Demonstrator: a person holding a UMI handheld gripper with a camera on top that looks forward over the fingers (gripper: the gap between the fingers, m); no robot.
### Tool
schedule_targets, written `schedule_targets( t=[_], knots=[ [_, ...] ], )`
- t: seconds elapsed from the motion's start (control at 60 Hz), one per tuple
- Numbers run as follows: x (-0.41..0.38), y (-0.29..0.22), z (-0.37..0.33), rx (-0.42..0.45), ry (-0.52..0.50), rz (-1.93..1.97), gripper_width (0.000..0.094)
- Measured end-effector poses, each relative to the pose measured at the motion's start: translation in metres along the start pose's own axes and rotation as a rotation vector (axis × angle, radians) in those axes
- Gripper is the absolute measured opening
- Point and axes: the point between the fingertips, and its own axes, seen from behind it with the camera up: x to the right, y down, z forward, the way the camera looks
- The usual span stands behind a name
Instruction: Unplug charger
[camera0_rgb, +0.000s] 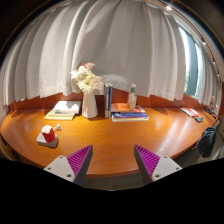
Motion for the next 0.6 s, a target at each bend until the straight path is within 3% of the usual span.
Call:
schedule_targets(
  t=[0.167,0.3,0.5,0.6],
  knots=[
    [-0.066,0.051,0.019,-0.084,-0.069,-0.004,0.083],
    [-0.137,0.075,0.035,-0.101,-0.139,0.008,0.0831],
    [-0.258,0.073,0.076,-0.07,-0.281,-0.029,0.0844],
    [-0.297,0.063,0.107,-0.061,-0.304,-0.053,0.0845]
  ],
)
